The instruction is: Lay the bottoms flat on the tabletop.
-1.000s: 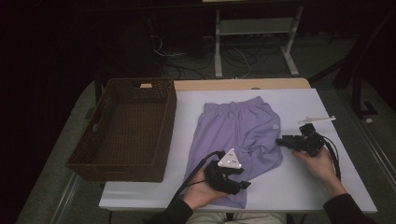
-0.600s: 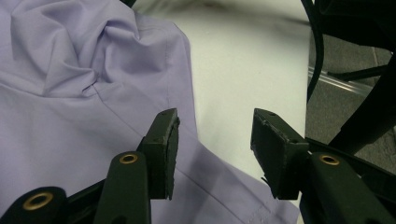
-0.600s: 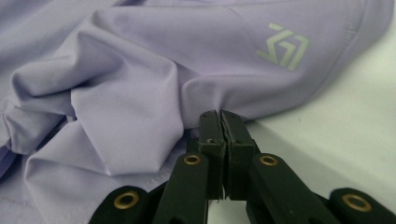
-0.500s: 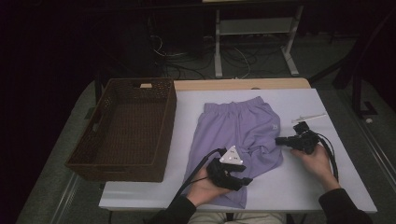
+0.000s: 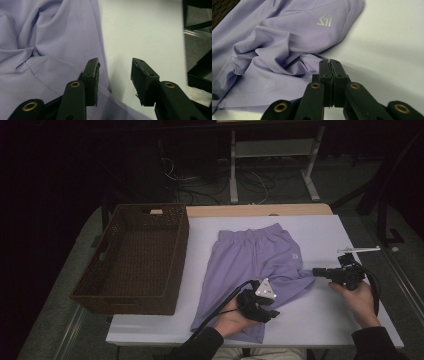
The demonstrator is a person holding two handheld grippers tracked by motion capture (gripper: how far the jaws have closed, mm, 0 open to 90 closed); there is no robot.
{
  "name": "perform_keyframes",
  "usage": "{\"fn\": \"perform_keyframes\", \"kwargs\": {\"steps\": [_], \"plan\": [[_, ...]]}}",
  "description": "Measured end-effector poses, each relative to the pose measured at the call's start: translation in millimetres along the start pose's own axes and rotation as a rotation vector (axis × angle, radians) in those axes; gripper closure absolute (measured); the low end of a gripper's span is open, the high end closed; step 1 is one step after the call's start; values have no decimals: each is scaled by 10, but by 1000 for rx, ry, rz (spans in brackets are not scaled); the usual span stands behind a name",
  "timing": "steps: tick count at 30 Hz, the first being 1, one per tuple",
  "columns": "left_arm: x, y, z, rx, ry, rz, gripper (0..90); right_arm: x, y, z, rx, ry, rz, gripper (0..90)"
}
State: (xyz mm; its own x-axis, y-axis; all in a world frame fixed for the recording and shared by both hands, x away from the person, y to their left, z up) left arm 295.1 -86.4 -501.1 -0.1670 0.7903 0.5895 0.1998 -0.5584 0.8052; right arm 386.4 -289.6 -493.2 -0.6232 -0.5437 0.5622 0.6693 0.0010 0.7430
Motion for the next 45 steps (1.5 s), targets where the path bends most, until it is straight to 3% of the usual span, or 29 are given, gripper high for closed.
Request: {"fn": "perform_keyframes", "kwargs": {"steps": [4,9,15,19,21,25,29,33,40,43,45], "plan": [[-89,-31,23,-17,21,28,592,35,18,-9,-15,4,-13,880],[-131,-12,68,-81,84,53,608,52,21,-26,-27,10,-21,879],[-205,29,55,-117,80,74,625,55,26,-38,-36,12,-25,879],[-239,50,80,-93,56,85,688,53,25,-43,-41,13,-24,879],[-246,55,99,-88,70,84,744,52,26,-45,-42,13,-25,879],[-261,66,115,-118,105,104,886,53,24,-45,-44,15,-24,879],[-259,82,100,-146,123,127,900,75,31,-34,-51,21,-31,879],[-197,140,2,-126,76,79,900,153,25,-18,-62,17,-38,879],[36,247,-350,-122,-43,-14,900,379,-84,94,-95,22,-46,874],[136,210,-490,-112,-93,-30,900,458,-212,183,-120,41,-16,862],[156,131,-559,-93,-121,-31,900,494,-336,259,-99,38,27,799]]}}
Point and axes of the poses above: each handheld gripper's, and its own axes: x roughly backward along the jaws, y roughly out of its top, z roughly to its left, the point moved 9 cm from there along -x, roughly forward along the jaws, and after that the axes turned 9 degrees about -z, right-handed, at the moved point
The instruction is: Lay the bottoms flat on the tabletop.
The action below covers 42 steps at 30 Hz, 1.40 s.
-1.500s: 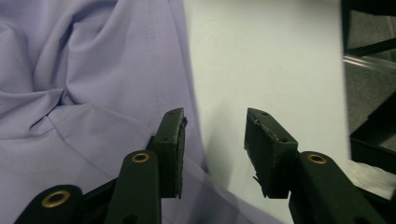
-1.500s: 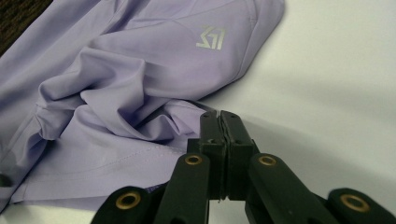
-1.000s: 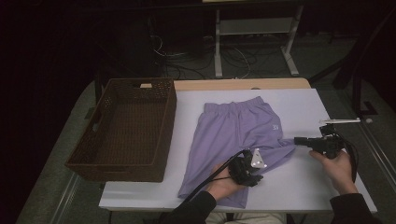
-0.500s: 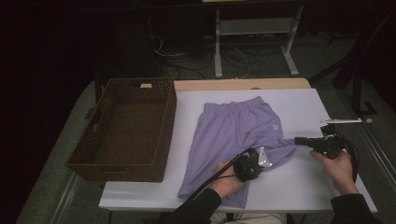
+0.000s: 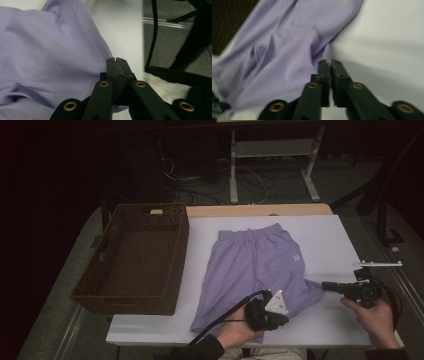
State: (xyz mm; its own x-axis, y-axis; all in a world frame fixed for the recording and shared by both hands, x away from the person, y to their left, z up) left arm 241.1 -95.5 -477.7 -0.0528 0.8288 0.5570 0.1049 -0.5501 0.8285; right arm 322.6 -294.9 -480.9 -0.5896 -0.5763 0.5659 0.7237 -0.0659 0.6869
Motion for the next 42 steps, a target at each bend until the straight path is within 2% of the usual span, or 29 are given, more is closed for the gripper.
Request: {"fn": "perform_keyframes", "kwargs": {"steps": [3,9,14,19,23,27,30,34,38,41,42], "plan": [[-11,-139,-18,10,-6,20,900,50,-97,64,37,-14,8,742],[-53,-311,50,51,-11,61,900,60,-149,105,62,-32,3,681],[-66,-346,45,58,-20,75,900,37,-155,-13,35,-60,3,671],[-60,-356,54,77,-31,69,898,-35,-257,-132,-7,-66,58,672],[-58,-362,58,95,-36,59,896,-96,-285,-135,-20,-49,75,674],[-57,-363,58,96,-35,58,896,-124,-306,-71,17,-53,91,676],[-57,-362,57,95,-33,58,896,-136,-328,-25,85,-89,116,712],[-60,-361,58,96,-32,57,896,-158,-336,0,164,-154,139,843],[-59,-357,59,88,-29,56,897,-135,-329,3,128,-115,149,875],[-49,-339,52,92,-29,42,897,-3,-283,20,93,-83,94,876],[-42,-326,46,93,-33,35,897,55,-275,30,67,-70,74,876]]}}
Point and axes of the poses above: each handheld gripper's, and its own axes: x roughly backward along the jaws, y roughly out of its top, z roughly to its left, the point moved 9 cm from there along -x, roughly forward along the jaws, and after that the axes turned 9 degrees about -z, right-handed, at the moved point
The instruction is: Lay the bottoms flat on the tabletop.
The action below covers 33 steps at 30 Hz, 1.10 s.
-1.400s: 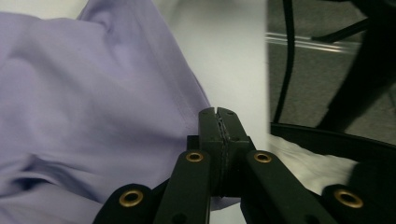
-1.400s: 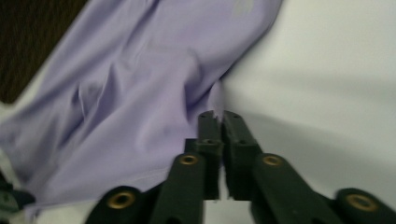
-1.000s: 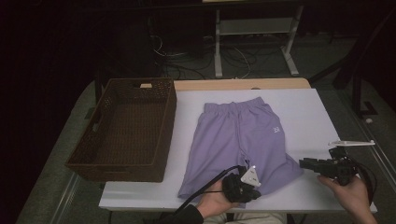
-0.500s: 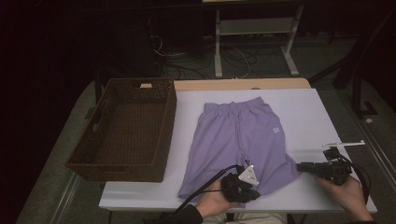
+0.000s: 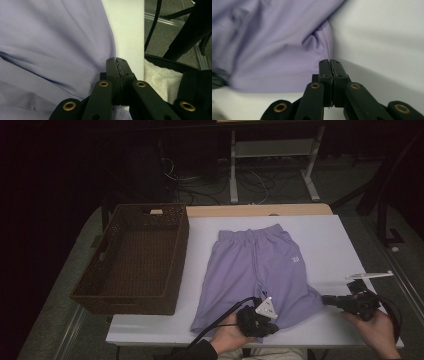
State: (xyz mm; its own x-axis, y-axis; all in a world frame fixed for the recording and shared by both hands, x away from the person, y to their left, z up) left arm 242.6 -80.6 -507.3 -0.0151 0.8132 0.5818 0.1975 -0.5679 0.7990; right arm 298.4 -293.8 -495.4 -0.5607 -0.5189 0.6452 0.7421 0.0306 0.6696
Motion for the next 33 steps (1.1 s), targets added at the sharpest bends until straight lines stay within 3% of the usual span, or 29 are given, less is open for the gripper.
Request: {"fn": "perform_keyframes", "kwargs": {"steps": [3,13,33], "plan": [[39,27,-13,-8,-7,-7,897,134,-45,26,-39,28,-29,876],[209,28,-115,-23,-57,2,896,325,-328,167,-73,87,-8,876],[364,-41,-188,-12,-89,27,895,339,-466,325,-39,172,83,876]]}}
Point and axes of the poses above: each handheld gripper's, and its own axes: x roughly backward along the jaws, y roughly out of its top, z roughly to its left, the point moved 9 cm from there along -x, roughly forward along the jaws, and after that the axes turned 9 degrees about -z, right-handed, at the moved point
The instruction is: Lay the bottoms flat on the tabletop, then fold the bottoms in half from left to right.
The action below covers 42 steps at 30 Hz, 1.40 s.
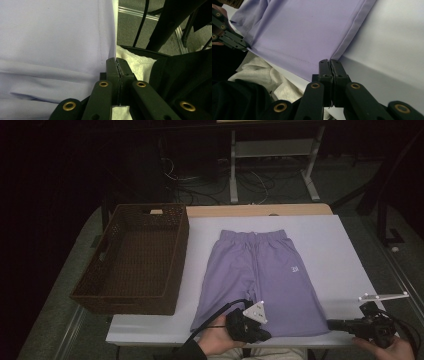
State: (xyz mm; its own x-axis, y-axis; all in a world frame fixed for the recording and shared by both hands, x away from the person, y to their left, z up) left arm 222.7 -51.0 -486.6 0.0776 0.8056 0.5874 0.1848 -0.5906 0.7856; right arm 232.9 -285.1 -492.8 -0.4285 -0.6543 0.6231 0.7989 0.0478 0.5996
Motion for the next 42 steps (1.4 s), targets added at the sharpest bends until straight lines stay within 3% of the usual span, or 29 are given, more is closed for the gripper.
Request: {"fn": "perform_keyframes", "kwargs": {"steps": [4,9,15,18,22,24,32,42], "plan": [[29,9,24,27,-13,-26,852,-4,8,1,9,1,-4,831],[97,27,80,54,10,-62,739,34,71,-18,49,-34,-57,714],[220,59,144,95,26,-110,657,44,130,19,92,-28,-99,649],[302,74,177,107,42,-134,597,50,186,44,118,-40,-138,570],[439,85,243,140,79,-173,507,69,252,68,142,-46,-190,494],[529,73,293,165,117,-191,458,74,282,87,159,-45,-215,443],[833,29,387,249,202,-252,326,15,501,221,213,-50,-270,158],[1118,-81,385,293,271,-289,249,-120,811,413,257,25,-278,88]]}}
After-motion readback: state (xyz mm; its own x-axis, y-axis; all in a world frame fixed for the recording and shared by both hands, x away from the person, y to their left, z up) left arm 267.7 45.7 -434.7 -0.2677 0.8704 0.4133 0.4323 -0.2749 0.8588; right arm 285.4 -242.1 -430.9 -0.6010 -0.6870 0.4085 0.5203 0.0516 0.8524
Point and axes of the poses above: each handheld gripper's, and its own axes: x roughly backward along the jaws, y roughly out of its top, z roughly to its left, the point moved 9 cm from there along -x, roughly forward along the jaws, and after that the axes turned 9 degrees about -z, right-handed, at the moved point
